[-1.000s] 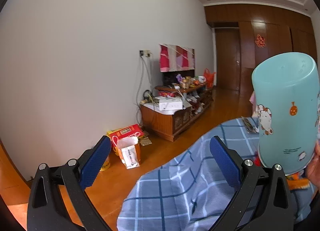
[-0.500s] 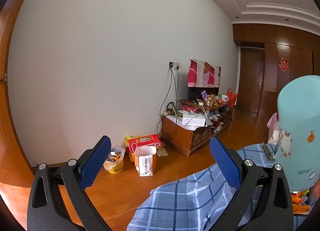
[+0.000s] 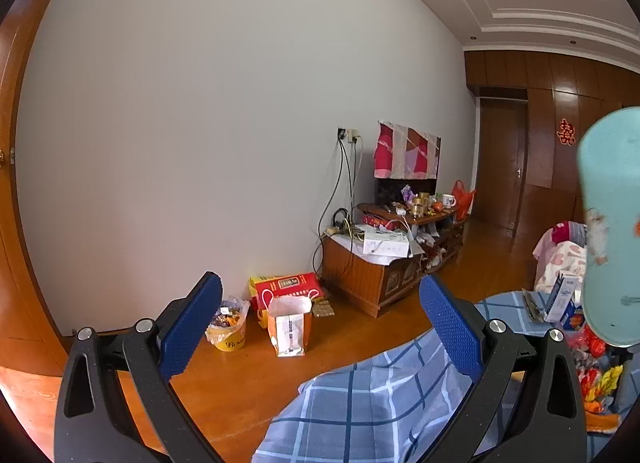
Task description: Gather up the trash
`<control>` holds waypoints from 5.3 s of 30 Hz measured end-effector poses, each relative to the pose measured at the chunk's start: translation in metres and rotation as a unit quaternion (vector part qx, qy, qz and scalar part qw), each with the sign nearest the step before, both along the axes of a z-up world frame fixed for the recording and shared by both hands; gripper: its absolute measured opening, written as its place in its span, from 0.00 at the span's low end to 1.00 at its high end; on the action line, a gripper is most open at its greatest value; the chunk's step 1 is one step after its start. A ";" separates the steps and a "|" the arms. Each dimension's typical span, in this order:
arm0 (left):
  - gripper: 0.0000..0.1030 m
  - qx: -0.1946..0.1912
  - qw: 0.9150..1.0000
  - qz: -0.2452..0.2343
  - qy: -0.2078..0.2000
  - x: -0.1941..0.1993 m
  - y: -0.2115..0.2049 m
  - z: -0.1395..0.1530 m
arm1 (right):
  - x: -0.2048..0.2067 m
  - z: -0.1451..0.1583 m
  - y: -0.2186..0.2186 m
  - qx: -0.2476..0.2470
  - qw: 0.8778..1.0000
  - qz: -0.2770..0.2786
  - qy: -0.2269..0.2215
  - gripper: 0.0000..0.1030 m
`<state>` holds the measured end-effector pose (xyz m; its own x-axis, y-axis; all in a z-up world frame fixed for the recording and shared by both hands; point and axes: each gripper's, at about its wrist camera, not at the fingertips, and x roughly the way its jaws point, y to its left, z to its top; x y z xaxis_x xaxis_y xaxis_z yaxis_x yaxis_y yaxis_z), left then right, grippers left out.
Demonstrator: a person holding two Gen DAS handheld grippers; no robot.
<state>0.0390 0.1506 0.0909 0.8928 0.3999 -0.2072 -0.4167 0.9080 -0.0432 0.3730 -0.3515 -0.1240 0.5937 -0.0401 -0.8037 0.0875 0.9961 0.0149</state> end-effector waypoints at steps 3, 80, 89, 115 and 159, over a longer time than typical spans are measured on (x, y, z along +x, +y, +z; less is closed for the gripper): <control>0.94 -0.001 1.000 0.003 -0.006 -0.004 0.002 0.003 | 0.000 0.000 0.000 0.000 1.000 0.000 0.000 0.96; 0.94 0.041 0.969 -0.198 0.141 0.049 -0.157 -0.074 | -0.211 0.123 0.020 0.016 0.980 0.020 -0.197 0.95; 0.94 0.051 0.969 -0.197 0.137 0.037 -0.162 -0.072 | -0.286 0.157 0.087 0.011 0.961 0.071 -0.267 0.95; 0.94 0.043 0.975 -0.178 0.125 0.031 -0.149 -0.060 | -0.304 0.166 0.115 0.021 0.956 0.109 -0.272 0.95; 0.94 0.042 0.975 -0.172 0.132 0.035 -0.144 -0.062 | -0.308 0.161 0.131 0.022 0.957 0.127 -0.260 0.95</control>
